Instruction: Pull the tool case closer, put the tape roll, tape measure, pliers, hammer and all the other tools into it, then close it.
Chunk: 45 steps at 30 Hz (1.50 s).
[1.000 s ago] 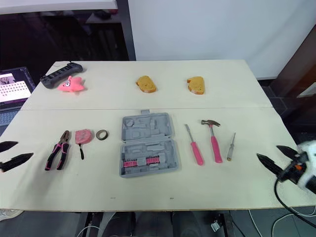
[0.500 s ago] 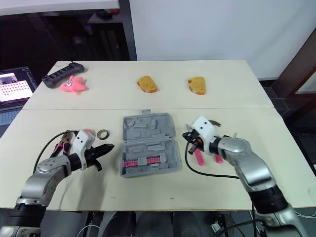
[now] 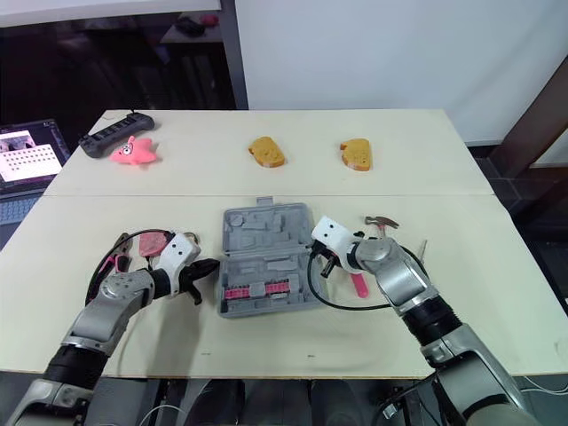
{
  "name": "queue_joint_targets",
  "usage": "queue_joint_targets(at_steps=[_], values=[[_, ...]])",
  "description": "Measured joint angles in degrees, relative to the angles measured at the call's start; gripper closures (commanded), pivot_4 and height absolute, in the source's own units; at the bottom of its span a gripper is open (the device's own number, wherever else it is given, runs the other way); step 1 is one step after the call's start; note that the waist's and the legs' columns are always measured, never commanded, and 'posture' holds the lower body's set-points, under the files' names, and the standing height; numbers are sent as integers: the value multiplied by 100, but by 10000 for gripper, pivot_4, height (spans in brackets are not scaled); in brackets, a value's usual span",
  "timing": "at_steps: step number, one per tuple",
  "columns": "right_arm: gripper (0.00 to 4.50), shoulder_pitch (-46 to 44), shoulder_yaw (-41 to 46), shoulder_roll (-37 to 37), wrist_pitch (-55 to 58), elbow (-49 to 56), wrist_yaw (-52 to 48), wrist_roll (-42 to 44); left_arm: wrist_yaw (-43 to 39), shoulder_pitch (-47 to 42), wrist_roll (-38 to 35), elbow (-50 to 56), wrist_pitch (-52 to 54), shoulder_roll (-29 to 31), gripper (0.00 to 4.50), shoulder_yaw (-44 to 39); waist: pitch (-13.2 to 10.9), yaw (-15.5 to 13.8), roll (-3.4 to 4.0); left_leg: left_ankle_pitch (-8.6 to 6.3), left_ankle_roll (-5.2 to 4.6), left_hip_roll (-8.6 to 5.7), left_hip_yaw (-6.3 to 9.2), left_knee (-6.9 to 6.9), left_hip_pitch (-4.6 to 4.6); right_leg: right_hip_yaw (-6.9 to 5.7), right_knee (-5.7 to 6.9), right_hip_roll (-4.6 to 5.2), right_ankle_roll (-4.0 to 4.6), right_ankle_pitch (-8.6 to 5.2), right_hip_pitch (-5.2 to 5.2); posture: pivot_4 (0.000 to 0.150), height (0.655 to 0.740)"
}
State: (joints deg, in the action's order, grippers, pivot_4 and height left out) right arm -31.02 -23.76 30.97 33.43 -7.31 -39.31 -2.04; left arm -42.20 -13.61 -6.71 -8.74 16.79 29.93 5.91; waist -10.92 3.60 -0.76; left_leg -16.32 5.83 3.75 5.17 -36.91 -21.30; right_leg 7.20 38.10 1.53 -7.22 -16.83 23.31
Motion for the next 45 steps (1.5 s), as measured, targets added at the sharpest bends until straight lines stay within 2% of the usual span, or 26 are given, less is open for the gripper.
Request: queue_joint_targets(at_steps=[6, 13, 18, 23, 45], values=[[44805, 105, -115, -84, 320, 406, -265, -123, -344, -7, 188, -30, -268, 123, 45000, 196, 6, 17, 8, -6, -10, 0, 1, 0, 0, -1, -1, 0, 0, -1, -2, 1500, 7400], [44805, 976, -401, 507, 1371, 2327, -776, -84, -928, 834, 44, 809, -234, 589, 45000, 203, 17, 39, 23, -30, -53, 1, 1, -6, 3, 0, -4, -2, -1, -5, -2, 1500, 7400], [44805, 1312, -545, 700, 1967, 3096, -872, -29, -1131, 1421, -130, 1367, -124, 886, 45000, 152, 20, 42, 22, -30, -53, 1, -1, -10, 3, 2, -7, -2, 0, -6, -5, 1500, 7400], [44805, 1408, -536, 675, 2268, 3312, -779, 32, -1136, 1775, -267, 1638, -57, 954, 45000, 76, 20, 32, 21, -31, -54, 1, 0, -10, 2, 1, -10, -2, 0, -6, -5, 1500, 7400], [44805, 1471, -546, 802, 2893, 3696, -593, 302, -1053, 1808, -268, 1644, -63, 804, 45000, 95, 25, -21, 28, -31, -54, 0, -2, -9, 1, 2, -21, 0, 12, -14, -9, 1500, 7400]])
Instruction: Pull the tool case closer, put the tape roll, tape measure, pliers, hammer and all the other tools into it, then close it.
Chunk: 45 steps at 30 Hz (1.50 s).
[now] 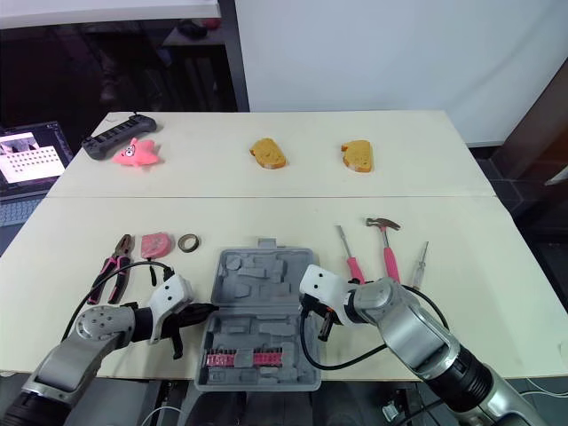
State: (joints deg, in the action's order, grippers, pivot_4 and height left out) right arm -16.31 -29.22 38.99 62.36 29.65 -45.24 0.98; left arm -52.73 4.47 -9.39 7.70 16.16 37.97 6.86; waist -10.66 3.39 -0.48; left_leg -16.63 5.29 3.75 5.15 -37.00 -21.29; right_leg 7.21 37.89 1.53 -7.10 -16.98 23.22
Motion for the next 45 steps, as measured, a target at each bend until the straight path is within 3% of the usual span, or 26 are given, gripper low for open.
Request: queue_joint_targets(at_steps=[17, 30, 45], values=[[44805, 38, -143, 104, 197, 217, 155, 264, -3, 652, -128, 342, -90, 154, 45000, -102, 4, 59, -2, -3, -5, 1, -1, 4, 0, 2, -12, 0, 5, -4, 1, 1500, 7400], [44805, 39, -216, 212, 317, 327, 213, 428, -118, 607, -134, -111, -666, 65, 45000, -90, 36, 57, 32, -3, -5, 1, -3, 7, 0, 2, -18, 0, 6, -5, 0, 1500, 7400], [44805, 258, 243, 592, -38, 181, 307, 588, -22, 673, -291, 166, -205, 211, 45000, -193, 34, 65, 27, -4, -5, 3, -3, 14, -4, 3, -26, -3, 4, -6, 6, 1500, 7400]])
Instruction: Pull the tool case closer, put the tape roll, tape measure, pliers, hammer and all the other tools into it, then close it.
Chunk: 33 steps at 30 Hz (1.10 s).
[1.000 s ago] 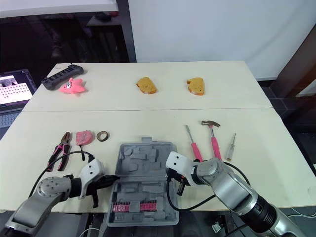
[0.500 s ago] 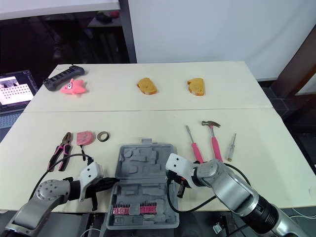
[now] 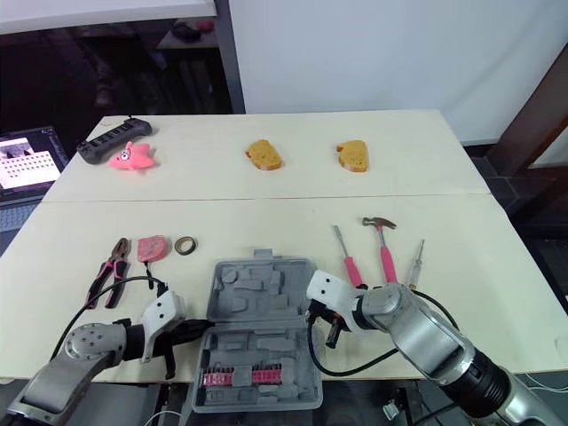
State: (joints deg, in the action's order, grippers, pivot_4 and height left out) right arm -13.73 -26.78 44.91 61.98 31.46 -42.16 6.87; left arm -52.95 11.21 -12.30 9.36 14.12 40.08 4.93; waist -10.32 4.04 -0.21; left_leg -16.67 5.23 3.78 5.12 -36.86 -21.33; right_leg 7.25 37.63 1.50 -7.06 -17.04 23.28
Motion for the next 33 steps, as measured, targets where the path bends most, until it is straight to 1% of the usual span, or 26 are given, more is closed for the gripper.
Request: queue_joint_targets(at_steps=[3, 6, 9, 10, 12, 13, 15, 16, 17, 20, 21, 22, 23, 28, 33], values=[[44805, 325, 411, 283, -127, 3, -117, 170, -62, 158, -91, 97, 140, 293, 45000, -170, -3, 8, -4, 0, 0, 1, -2, 2, -2, 1, -1, -1, 1, 0, 6, 1500, 7400], [44805, 765, 1083, 401, -295, 52, -259, 437, -139, 366, -157, 183, 244, 584, 45000, -422, -13, 9, -17, 0, 0, 2, -3, 4, -4, 3, -1, -3, 1, -1, 11, 1500, 7400], [44805, 1509, 2300, 500, -872, 191, -602, 885, -374, 723, -423, 134, 397, 976, 45000, -1090, -42, 0, -46, 0, 0, 3, -6, 5, -9, 3, -1, -2, 1, -1, 15, 1500, 7400], [44805, 1911, 2928, 481, -1274, 208, -829, 1092, -563, 874, -627, -38, 416, 1087, 45000, -1520, -60, -14, -67, 0, 0, 3, -6, 5, -14, 3, -1, -3, 1, -2, 17, 1500, 7400], [44805, 2409, 3837, 438, -1868, 114, -1165, 1318, -873, 998, -938, -380, 414, 1233, 45000, -2193, -78, -38, -90, 0, 1, 2, -9, 2, -16, 2, -7, 2, 3, -3, 13, 1500, 7400], [42478, 2656, 4321, 395, -2200, -17, -1356, 1427, -1041, 1049, -1077, -566, 386, 1317, 45000, -2540, -84, -57, -99, -1, 1, 2, -12, 0, -17, 2, -16, 4, 4, -3, 9, 1500, 7400], [36647, 3049, 5285, 330, -2760, -562, -1793, 1688, -1302, 1055, -1239, -1134, 278, 1492, 39727, -3161, -89, -81, -107, -1, 2, 2, -22, -3, -15, 3, -39, 9, 10, 1, -3, 1500, 7400], [30948, 3138, 5646, 332, -2928, -878, -1952, 1768, -1350, 1019, -1266, -1446, 250, 1578, 35639, -3394, -92, -82, -112, -1, 2, 1, -25, -4, -15, 4, -43, 10, 12, 2, -5, 1500, 7400], [26931, 3255, 6067, 353, -3194, -1340, -2159, 1827, -1409, 944, -1276, -1906, 164, 1703, 32206, -3661, -97, -82, -119, -2, 2, 1, -26, -4, -14, 5, -46, 10, 12, 2, -4, 1500, 7400], [11272, 3403, 6809, 520, -4047, -2715, -2655, 1812, -1569, 791, -1189, -3272, -209, 2075, 16217, -4163, -103, -33, -126, -2, 2, 2, -32, 6, -12, 6, -47, 10, 14, 1, 2, 1500, 7400], [5707, 3410, 6902, 553, -4289, -3042, -2753, 1790, -1596, 731, -1178, -3581, -306, 2135, 10211, -4233, -104, -12, -124, -2, 2, 2, -32, 9, -10, 7, -47, 11, 14, 1, 2, 1500, 7400], [474, 3413, 6901, 577, -4543, -3331, -2839, 1739, -1633, 635, -1144, -3849, -420, 2188, 5391, -4243, -104, -4, -124, -2, 2, 2, -32, 15, -6, 7, -46, 10, 14, 1, 3, 1500, 7400], [0, 3415, 6866, 579, -4802, -3600, -2915, 1664, -1673, 520, -1113, -4096, -539, 2222, 454, -4245, -104, 0, -124, -2, 2, 3, -33, 24, -6, 7, -45, 9, 15, 2, 6, 1500, 7400], [0, 3396, 6750, 579, -5444, -4260, -3022, 1561, -1723, 253, -1066, -4670, -778, 2304, 454, -4245, -105, 16, -115, 2, 8, 3, -39, 58, 4, 16, -43, 8, 17, 4, 14, 1500, 7400], [0, 3402, 6575, 565, -5734, -4420, -2957, 1471, -1719, 282, -1043, -4632, -814, 2292, 454, -4241, -105, -1, -115, 2, 9, 3, -38, 64, 3, 16, -44, 7, 15, 4, 15, 1500, 7400]])
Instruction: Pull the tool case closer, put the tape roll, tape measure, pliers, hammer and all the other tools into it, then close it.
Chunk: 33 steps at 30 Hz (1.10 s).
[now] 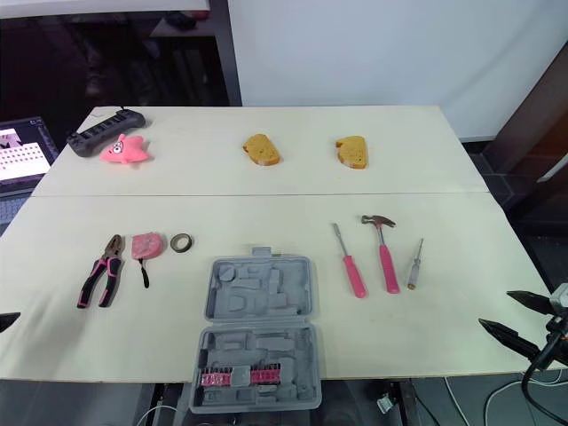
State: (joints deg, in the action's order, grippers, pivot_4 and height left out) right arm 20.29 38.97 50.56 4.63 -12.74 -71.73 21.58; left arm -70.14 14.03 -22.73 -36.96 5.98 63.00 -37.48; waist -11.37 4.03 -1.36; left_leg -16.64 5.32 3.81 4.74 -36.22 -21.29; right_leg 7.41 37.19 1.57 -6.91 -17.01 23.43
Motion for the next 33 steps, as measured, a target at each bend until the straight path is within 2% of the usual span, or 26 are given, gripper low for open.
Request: queue_joint_targets(at_steps=[5, 11, 15, 18, 19, 24, 28, 33], values=[[0, -38, -57, -150, 258, 369, 256, 196, 208, 5, 1, 597, 212, -250, 454, 44, 2, -6, 5, 4, 6, 0, 0, -2, 1, 3, 3, -1, 0, 1, -3, 1500, 7400], [0, -356, -450, -262, 1493, 2328, 861, 961, 486, -422, -111, 1675, 830, -631, 454, 511, 6, -3, 12, 11, 18, 0, 4, -4, 2, 5, 13, -3, -2, 3, -4, 1500, 7400], [0, -1444, -1453, -196, 2545, 3676, 1440, 1580, 607, -1430, -26, 2130, 986, -1017, 454, 1419, 9, -22, 25, 15, 23, -1, 10, -9, 0, 3, 16, -4, -22, 15, -6, 1500, 7400], [0, -2559, -2697, -179, 3316, 4398, 1772, 1795, 364, -2503, 364, 1773, 477, -1326, 454, 2381, 11, -61, 18, 17, 26, -1, 21, -10, -10, -7, 16, -5, -31, 21, 0, 1500, 7400], [0, -2664, -2870, -181, 3405, 4484, 1801, 1800, 278, -2639, 420, 1700, 334, -1347, 454, 2506, 11, -65, 18, 17, 26, -1, 22, -10, -11, -8, 16, -5, -31, 21, 0, 1500, 7400], [0, -3751, -4262, -223, 3809, 4500, 1955, 1342, -846, -4252, 1289, 64, -797, -1218, 454, 3640, 10, -102, 21, 16, 24, -3, 22, 1, -19, -13, 15, -5, -30, 21, 16, 1500, 7400], [0, -4309, -4974, -416, 3925, 4465, 2084, 951, -1463, -5333, 2006, -1144, -1379, -1268, 454, 4395, 10, -101, 21, 16, 22, -3, 22, -1, -19, -14, 15, -4, -30, 20, 15, 1500, 7400], [0, -4449, -5432, -709, 4017, 4465, 2318, 667, -1587, -6227, 2574, -2251, -1862, -1770, 454, 4848, 10, -148, 20, 16, 21, -3, 28, -10, -23, -18, 20, -4, -31, 21, 13, 1500, 7400]])
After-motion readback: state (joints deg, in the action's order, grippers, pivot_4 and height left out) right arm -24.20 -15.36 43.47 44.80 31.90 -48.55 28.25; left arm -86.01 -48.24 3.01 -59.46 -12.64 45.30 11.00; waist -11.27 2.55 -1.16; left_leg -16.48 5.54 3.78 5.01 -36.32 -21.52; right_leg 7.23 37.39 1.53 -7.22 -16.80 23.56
